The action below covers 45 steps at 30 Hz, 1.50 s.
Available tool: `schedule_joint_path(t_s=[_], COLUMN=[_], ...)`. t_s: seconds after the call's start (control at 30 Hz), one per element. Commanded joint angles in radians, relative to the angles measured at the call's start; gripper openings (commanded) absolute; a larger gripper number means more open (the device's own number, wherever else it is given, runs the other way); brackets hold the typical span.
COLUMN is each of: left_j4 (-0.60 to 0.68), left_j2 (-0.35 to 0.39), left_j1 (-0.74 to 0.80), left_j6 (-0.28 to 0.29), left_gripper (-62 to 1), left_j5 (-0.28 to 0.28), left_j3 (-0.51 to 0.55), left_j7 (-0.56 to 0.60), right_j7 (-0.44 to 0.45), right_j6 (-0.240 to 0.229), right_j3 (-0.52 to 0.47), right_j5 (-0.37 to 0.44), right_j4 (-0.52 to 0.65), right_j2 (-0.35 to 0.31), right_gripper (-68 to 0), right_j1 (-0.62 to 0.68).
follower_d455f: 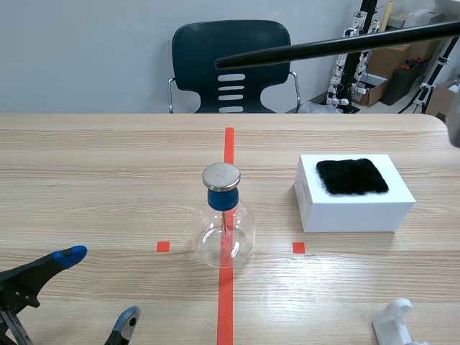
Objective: Do the electroscope experiment. move the rod toward and away from the electroscope
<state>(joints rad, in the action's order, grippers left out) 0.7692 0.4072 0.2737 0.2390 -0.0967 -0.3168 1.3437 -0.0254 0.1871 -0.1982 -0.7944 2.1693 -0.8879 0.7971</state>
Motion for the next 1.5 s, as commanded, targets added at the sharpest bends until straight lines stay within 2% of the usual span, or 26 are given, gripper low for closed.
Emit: schedule_joint_path(t_s=[0.0, 0.1, 0.2, 0.43, 0.63, 0.9, 1.17, 1.2, 1.37, 1.47], left_j4=[0.011, 0.011, 0.011, 0.011, 0.011, 0.011, 0.011, 0.011, 0.011, 0.011], left_j2=[0.001, 0.001, 0.001, 0.001, 0.001, 0.001, 0.001, 0.001, 0.001, 0.001], left_j1=[0.000, 0.000, 0.000, 0.000, 0.000, 0.000, 0.000, 0.000, 0.000, 0.000], left_j6=[0.003, 0.003, 0.003, 0.003, 0.003, 0.003, 0.003, 0.003, 0.003, 0.003], left_gripper=[1.4, 1.4, 1.4, 1.4, 1.4, 1.4, 1.4, 1.4, 1.4, 1.4], left_j5=[0.006, 0.006, 0.006, 0.006, 0.006, 0.006, 0.006, 0.006, 0.006, 0.006], left_j3=[0.001, 0.001, 0.001, 0.001, 0.001, 0.001, 0.001, 0.001, 0.001, 0.001], left_j7=[0.021, 0.021, 0.021, 0.021, 0.021, 0.021, 0.021, 0.021, 0.021, 0.021], right_j7=[-0.017, -0.040, -0.052, -0.052, -0.063, -0.066, -0.066, -0.067, -0.085, -0.089], right_j6=[0.016, 0.016, 0.014, 0.014, 0.014, 0.007, 0.008, 0.013, 0.100, 0.113], right_j3=[0.039, 0.137, 0.241, 0.487, 0.612, 0.651, 0.651, 0.651, 0.644, 0.600], right_j5=[0.002, 0.001, -0.027, -0.166, -0.259, -0.337, -0.338, -0.334, -0.249, -0.179], right_j4=[-0.018, -0.058, -0.091, -0.185, -0.274, -0.329, -0.330, -0.330, -0.328, -0.311], right_j2=[-0.035, -0.092, -0.107, -0.092, -0.034, -0.003, -0.001, -0.001, -0.017, -0.044], right_gripper=[-63.9, -64.1, -64.1, -64.3, -64.3, -64.3, -64.3, -64.3, -64.3, -64.3], right_j1=[-0.058, -0.167, -0.278, -0.482, -0.586, -0.610, -0.609, -0.609, -0.607, -0.571])
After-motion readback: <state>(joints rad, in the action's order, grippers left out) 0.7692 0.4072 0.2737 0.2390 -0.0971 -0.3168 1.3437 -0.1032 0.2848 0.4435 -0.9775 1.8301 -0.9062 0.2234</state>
